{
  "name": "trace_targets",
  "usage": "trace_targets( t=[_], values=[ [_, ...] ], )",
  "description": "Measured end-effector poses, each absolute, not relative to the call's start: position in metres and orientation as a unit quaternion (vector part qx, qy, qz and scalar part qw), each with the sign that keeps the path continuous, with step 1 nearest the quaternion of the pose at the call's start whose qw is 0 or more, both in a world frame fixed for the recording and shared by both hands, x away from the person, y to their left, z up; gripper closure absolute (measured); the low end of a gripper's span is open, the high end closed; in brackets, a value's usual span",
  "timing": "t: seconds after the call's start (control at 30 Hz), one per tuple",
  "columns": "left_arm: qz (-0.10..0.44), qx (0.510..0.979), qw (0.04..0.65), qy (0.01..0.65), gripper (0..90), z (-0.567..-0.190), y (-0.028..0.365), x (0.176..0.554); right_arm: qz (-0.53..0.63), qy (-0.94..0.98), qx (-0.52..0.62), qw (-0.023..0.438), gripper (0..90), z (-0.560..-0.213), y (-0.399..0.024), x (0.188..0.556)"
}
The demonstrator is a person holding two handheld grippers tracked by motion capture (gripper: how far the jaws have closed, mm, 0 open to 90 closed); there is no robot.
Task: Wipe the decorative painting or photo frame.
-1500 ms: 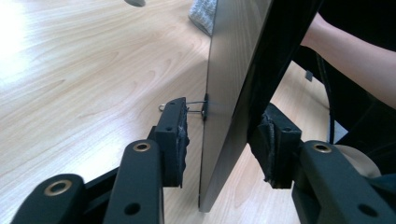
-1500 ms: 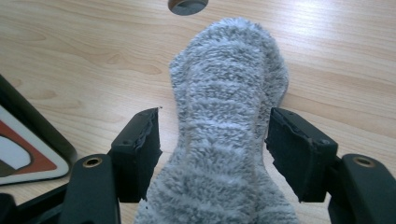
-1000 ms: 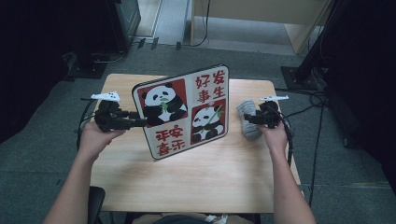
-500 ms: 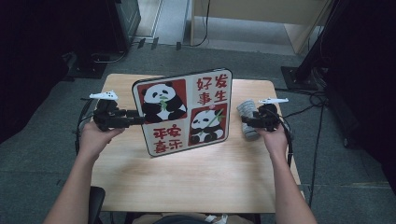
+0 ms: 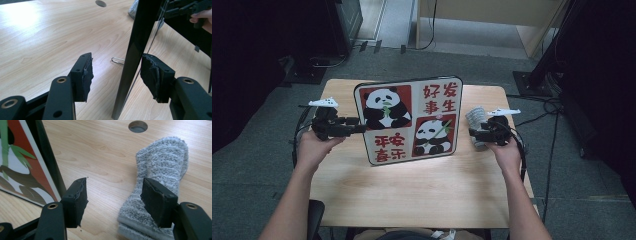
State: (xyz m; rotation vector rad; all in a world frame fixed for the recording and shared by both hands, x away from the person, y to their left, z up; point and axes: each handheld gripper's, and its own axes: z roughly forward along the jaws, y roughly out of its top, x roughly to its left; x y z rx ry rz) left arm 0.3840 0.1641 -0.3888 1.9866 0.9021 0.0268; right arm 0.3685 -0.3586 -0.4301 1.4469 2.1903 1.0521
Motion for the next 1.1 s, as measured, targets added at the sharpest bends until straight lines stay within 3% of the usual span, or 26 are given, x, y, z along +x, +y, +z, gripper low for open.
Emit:
trace_targets(
  t=[1.1],
  values=[
    [0.02,0.809,0.448,0.38,37.6,-0.394,0.175,0.386,0.364,0.773,0.499,0.145,37.7,-0.436,-0.356,0.365]
  ],
)
